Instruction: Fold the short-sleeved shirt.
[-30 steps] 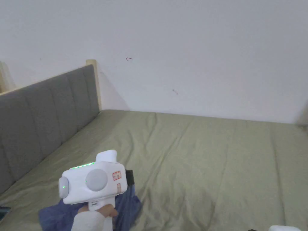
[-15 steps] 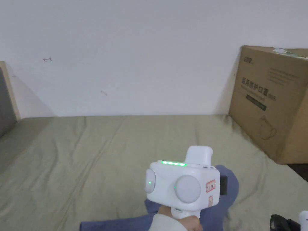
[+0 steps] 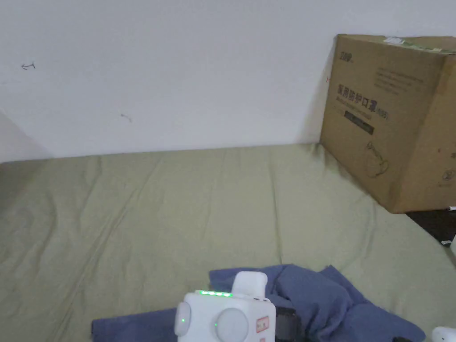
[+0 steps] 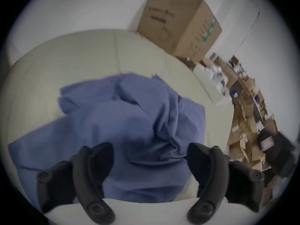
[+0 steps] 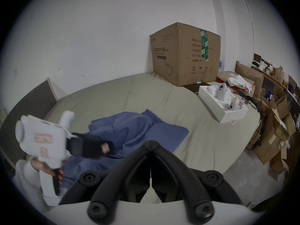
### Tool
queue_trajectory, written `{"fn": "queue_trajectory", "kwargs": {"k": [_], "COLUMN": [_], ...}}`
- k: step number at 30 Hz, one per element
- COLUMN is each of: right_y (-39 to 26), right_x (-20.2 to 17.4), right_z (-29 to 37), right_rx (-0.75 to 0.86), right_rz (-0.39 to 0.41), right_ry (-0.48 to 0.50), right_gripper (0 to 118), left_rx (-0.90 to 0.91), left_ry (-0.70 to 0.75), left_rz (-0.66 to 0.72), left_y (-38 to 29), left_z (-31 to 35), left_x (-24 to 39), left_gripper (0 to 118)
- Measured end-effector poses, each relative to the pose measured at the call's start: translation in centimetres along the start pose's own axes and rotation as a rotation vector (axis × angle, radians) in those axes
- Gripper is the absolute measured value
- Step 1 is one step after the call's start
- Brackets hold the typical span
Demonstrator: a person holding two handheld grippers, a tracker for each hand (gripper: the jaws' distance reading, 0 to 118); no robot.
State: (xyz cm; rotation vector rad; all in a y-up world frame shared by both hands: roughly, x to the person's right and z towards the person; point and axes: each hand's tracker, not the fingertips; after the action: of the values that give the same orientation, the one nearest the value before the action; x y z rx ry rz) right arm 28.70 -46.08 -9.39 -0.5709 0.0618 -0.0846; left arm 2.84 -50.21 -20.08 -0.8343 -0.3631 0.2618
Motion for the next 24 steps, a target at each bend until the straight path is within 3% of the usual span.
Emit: {"fn": "queue_trajectory", "kwargs": {"k": [2,3,4,7,12,13,14,15,16,19,20,21,22,23,24], "right_y": [-0.1,-0.1,-0.2,-0.5,-1.1,-1.2,-1.3,-1.2,-1.3,-1.3,-1.3,-1.3,-1.3,-1.5,-1.4], "right_x": [-1.1,-1.6,-2.1,-3.4,-5.3,-5.7,-5.9,-6.1,-6.3,-6.2,-6.0,-5.8,-5.6,-5.1,-4.9], "right_z": [0.1,0.1,0.0,-0.3,-1.7,-1.9,-2.0,-2.2,-2.4,-3.0,-3.3,-3.7,-4.0,-4.4,-4.7], "right_rx": [0.004,0.002,0.001,-0.009,-0.05,-0.059,-0.062,-0.063,-0.066,-0.077,-0.085,-0.095,-0.106,-0.112,-0.116], "right_rz": [0.028,0.036,0.043,0.05,0.089,0.099,0.107,0.115,0.127,0.143,0.139,0.13,0.123,0.116,0.112], "right_ry": [0.017,0.025,0.038,0.069,0.09,0.094,0.098,0.098,0.094,0.072,0.067,0.059,0.054,0.055,0.056], "right_gripper": [0,0,0,0,0,0,0,0,0,0,0,0,0,0,0], "left_rx": [0.049,0.064,0.095,0.09,0.086,0.084,0.057,0.054,0.051,-0.083,-0.141,-0.124,-0.009,-0.033,-0.038], "left_ry": [0.086,0.115,0.159,0.375,0.403,0.446,0.473,0.474,0.481,0.469,0.458,0.591,0.587,0.608,0.603], "left_rz": [0.052,0.064,0.061,0.101,0.314,0.316,0.299,0.291,0.298,0.371,0.36,0.274,0.192,0.203,0.213], "left_y": [0.4,0.2,-0.2,-2.0,-2.0,-1.2,-0.5,0.0,0.4,-0.9,-2.0,-3.2,-3.4,-3.0,-2.7], "left_z": [3.9,5.2,6.8,9.5,11.2,10.6,9.8,9.0,7.9,3.5,1.9,0.7,1.4,1.7,1.8], "left_x": [-2.9,-4.3,-6.3,-11.9,-20.1,-21.4,-22.6,-23.5,-24.3,-25.8,-25.8,-24.7,-23.4,-22.8,-22.7], "left_gripper": [40,12,1,0,0,17,49,89,96,84,73,48,48,46,34]}}
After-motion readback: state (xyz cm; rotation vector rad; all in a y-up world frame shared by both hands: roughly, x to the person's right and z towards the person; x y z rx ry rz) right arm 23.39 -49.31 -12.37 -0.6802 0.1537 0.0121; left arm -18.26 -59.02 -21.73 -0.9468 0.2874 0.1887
